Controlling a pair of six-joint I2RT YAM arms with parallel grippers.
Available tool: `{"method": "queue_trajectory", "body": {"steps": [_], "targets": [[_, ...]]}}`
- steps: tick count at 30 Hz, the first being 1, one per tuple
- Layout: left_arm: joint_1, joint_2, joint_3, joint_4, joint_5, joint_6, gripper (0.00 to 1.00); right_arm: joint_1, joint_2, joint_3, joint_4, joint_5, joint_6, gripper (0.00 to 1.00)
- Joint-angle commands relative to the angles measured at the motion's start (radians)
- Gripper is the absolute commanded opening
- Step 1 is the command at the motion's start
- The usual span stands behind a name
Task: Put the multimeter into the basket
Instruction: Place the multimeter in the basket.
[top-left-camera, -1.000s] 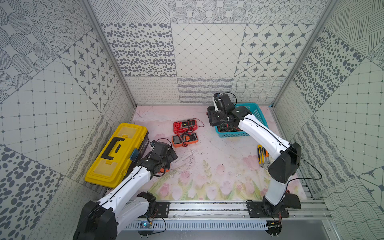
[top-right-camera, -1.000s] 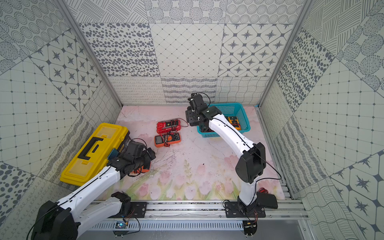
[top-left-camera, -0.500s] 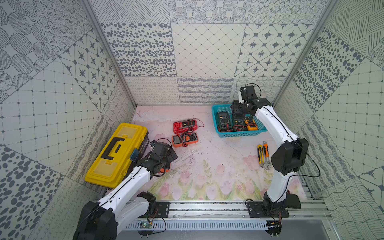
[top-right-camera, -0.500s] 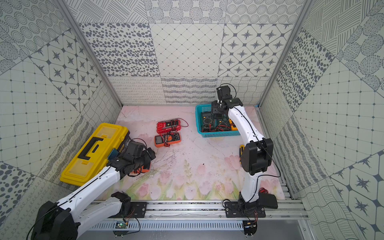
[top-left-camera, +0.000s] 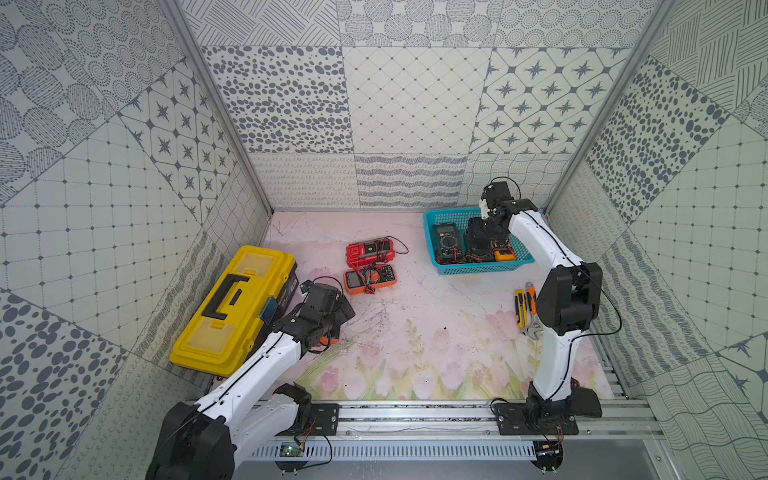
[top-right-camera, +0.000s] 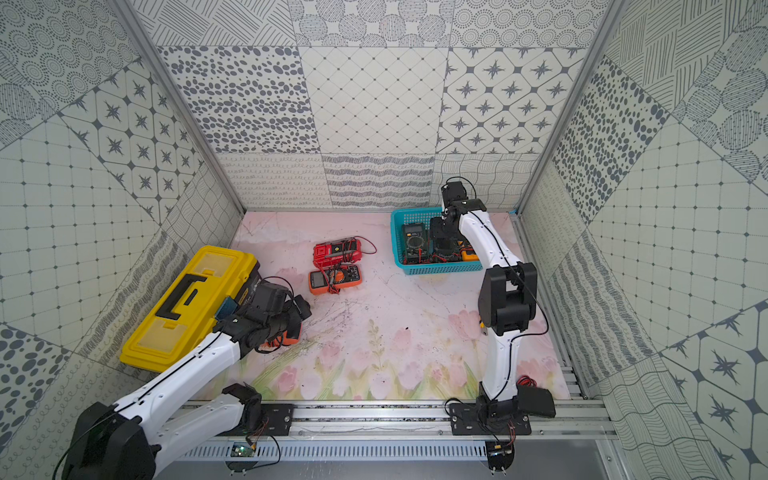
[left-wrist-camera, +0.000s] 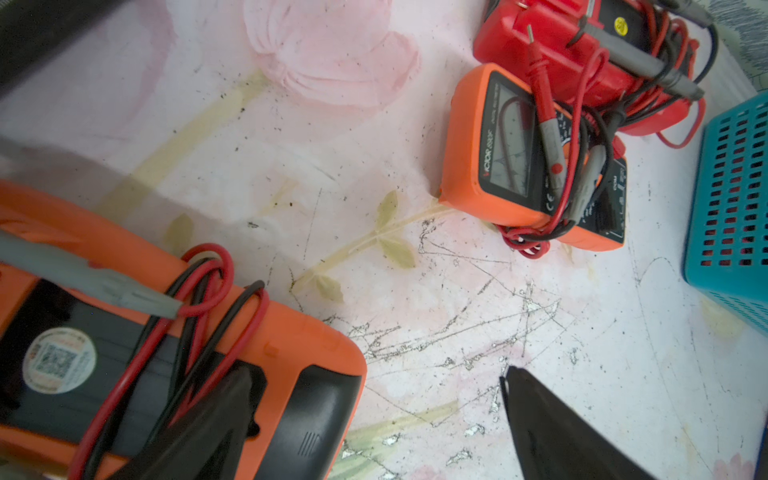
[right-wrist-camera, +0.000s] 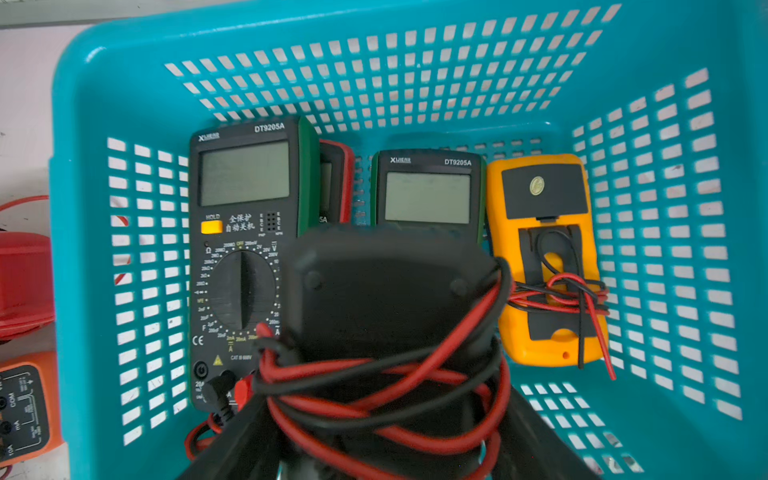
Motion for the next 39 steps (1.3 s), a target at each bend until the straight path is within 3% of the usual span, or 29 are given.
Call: {"method": "queue_trajectory", "body": {"steps": [1, 16, 23, 28, 31, 36, 39], "targets": [[0.007, 0.003, 0.016, 0.007, 0.000, 0.014, 0.99, -0.004, 0.043, 0.016, 0.002, 0.010, -0.029, 0.22], [0.007, -0.006, 0.007, 0.008, 0.000, 0.008, 0.99, -0.004, 0.193, 0.097, 0.005, 0.004, -0.050, 0.27], [0.007, -0.007, 0.005, 0.012, 0.001, 0.002, 0.99, 0.014, 0.190, 0.024, 0.049, -0.064, -0.003, 0.29], [0.007, -0.007, 0.009, 0.011, 0.002, 0.007, 0.99, 0.026, 0.189, -0.008, 0.054, -0.032, 0.034, 0.33], [0.007, -0.009, 0.011, 0.009, -0.001, 0.009, 0.99, 0.025, 0.183, -0.011, 0.046, -0.001, 0.046, 0.40], [0.007, -0.008, 0.010, 0.013, -0.001, 0.006, 0.99, 0.026, 0.145, -0.006, 0.020, 0.024, 0.054, 0.67], [0.007, -0.003, 0.008, 0.018, 0.003, 0.004, 0.99, 0.026, 0.109, -0.008, 0.015, 0.031, 0.059, 0.77]]}}
